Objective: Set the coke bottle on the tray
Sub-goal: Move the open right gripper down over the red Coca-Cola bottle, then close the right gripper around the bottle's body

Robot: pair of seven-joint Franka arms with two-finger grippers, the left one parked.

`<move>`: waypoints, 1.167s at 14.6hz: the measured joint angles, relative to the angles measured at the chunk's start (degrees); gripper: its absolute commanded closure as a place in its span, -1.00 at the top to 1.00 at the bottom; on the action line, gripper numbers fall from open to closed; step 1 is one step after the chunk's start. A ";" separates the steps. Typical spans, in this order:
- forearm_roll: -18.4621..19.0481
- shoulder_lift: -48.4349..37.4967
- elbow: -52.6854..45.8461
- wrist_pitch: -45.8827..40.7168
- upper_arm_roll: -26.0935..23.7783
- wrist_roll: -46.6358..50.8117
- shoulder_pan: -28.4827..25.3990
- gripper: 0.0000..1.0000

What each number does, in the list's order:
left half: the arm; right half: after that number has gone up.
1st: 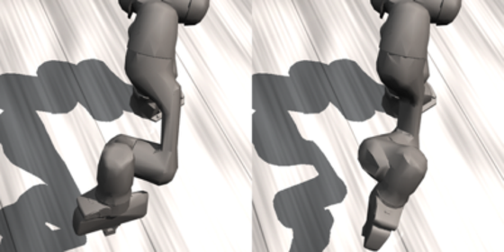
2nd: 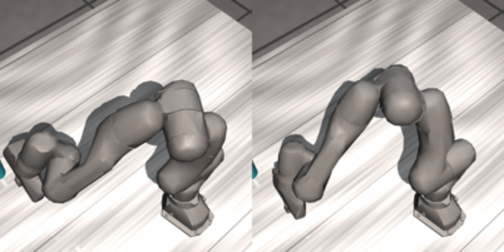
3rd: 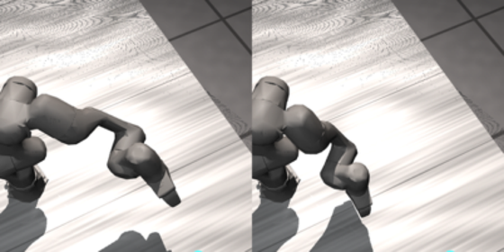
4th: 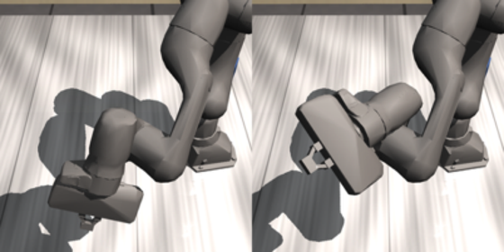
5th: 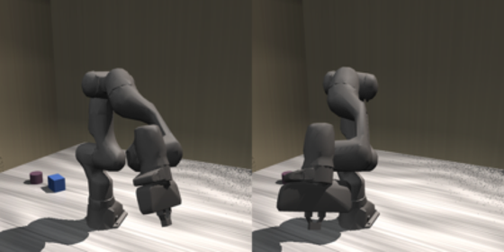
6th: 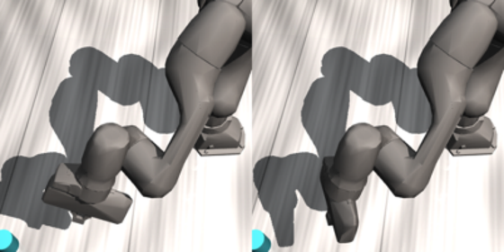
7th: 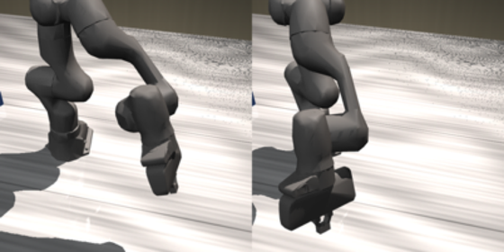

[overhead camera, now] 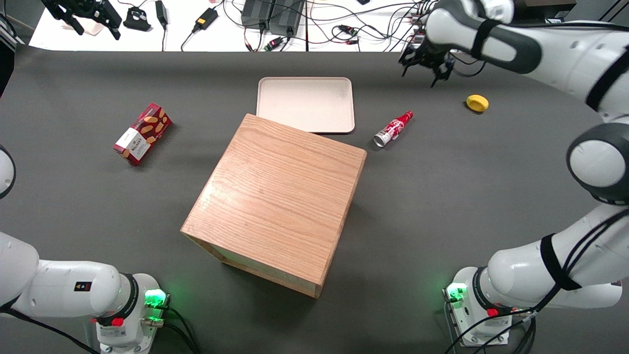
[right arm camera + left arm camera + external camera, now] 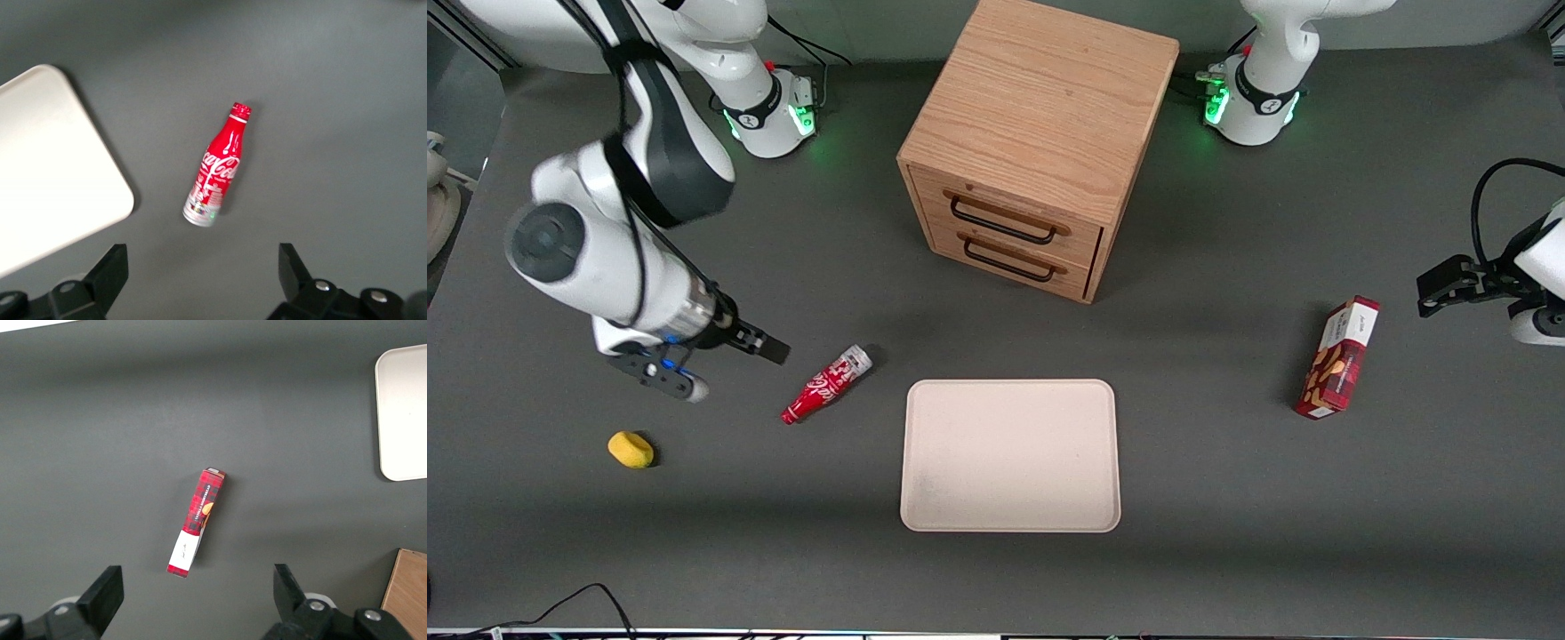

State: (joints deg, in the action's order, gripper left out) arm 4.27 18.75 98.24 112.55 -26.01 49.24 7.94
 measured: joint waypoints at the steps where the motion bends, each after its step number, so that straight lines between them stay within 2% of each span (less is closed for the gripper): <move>1: 1.64 2.49 0.01 1.49 0.00 3.77 -0.50 1.00; 4: 7.99 10.62 0.29 6.71 0.03 15.54 -1.81 1.00; 6: 10.28 14.93 1.36 11.05 0.08 20.05 -2.31 1.00; 10: 10.61 19.33 3.08 17.42 0.78 22.59 -2.37 1.00; 14: 10.62 21.14 3.22 18.05 2.17 23.35 -2.36 1.00; 15: 10.62 21.24 3.22 18.06 2.36 23.35 -2.36 0.97; 17: 10.62 21.42 3.24 18.13 2.40 23.40 -2.40 0.79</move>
State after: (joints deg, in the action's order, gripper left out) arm 14.89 40.18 101.48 130.68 -23.61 72.64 5.54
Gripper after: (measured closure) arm 0.013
